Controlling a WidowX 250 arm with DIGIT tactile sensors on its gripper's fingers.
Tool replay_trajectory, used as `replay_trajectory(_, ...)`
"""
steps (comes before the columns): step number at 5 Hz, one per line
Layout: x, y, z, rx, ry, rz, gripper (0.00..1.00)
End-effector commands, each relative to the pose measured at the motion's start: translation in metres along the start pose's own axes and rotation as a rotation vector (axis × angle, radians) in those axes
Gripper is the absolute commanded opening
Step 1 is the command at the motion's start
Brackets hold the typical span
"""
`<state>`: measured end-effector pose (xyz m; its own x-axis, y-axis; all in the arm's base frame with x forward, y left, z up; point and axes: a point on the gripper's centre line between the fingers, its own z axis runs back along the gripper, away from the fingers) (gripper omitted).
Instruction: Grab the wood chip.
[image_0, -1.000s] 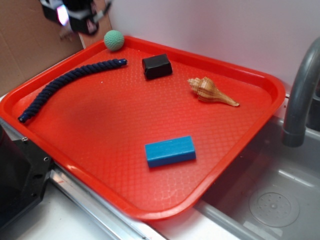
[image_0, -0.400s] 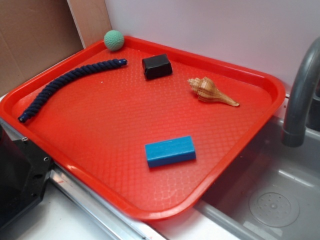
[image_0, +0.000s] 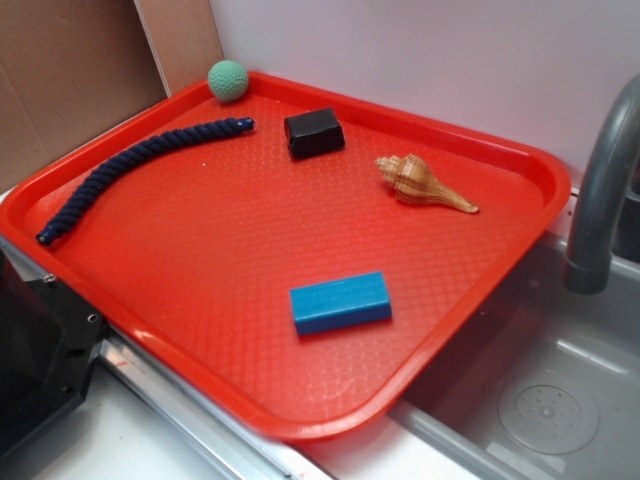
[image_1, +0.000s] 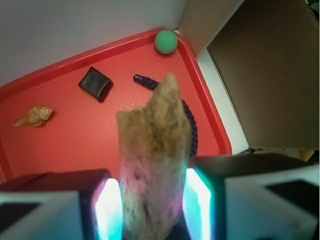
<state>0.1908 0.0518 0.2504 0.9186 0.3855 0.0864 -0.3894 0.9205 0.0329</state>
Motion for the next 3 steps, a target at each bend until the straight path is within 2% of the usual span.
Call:
replay_trajectory(1, 0.0013, -0.0081, 0.0073, -0.017, -0.048, -0.021, 0.11)
replay_trajectory(2, 0.0003, -0.0076, 0.0068, -0.027, -0.049, -0.022, 0.23)
replay_trajectory(3, -0.0001, -0.0057, 0.0059, -0.046, -0.045, -0.021, 0.49)
